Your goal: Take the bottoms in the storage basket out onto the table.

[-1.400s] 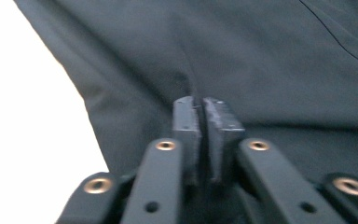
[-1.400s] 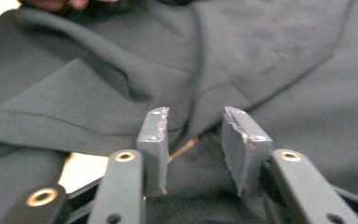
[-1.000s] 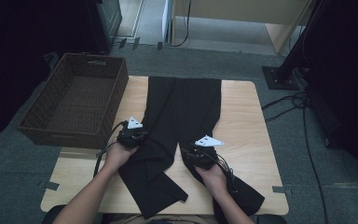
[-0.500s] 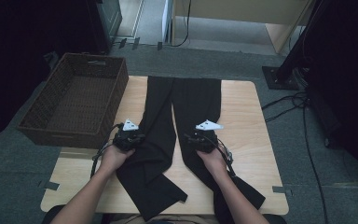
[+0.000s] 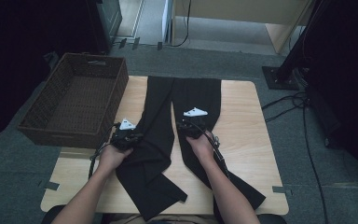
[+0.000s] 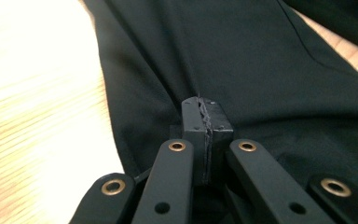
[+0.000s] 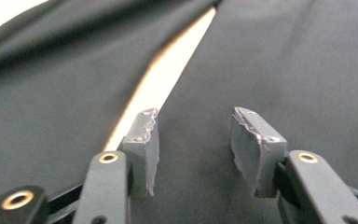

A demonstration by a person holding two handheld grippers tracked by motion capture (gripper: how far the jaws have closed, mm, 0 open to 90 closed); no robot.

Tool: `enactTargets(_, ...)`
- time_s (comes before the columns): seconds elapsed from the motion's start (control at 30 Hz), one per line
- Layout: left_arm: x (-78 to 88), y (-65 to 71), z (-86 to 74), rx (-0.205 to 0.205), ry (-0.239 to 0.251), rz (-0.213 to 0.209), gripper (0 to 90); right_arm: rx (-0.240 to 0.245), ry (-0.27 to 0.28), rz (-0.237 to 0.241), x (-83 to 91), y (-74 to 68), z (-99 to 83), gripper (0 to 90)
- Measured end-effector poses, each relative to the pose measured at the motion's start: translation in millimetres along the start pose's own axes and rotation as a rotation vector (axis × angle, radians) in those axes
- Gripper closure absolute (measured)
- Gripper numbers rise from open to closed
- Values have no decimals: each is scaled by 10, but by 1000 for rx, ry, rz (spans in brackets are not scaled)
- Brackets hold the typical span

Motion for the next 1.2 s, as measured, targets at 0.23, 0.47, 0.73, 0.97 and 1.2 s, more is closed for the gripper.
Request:
enactTargets(0.23, 9, -35, -28, 11, 0, 25, 893, 74, -67, -64, 145, 13, -46, 900)
enactTargets(0.47, 22, -33, -7, 17, -4, 24, 794, -9, -62, -19, 530, 154, -326, 900)
enactTargets(0.73, -35, 190, 311, -17, 54, -19, 589, 0, -74, 30, 724, 22, -499, 900)
enactTargets(0.97, -344, 413, 487, -37, 27, -43, 538, 55, -62, 35, 741, -158, -572, 900)
enactTargets(1.2, -536, 470, 478, -69, 44, -10, 527, 41, -44, 39, 731, -145, -584, 899)
Point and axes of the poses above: each handheld gripper's, and its own axes: x roughly backward along the jaws, z roughly out of its top, y roughly to its right, the point moved 1 cm from there along -x, roughly forward along the jaws, and after that the axes turned 9 degrees about z, right-handed, at the moved point
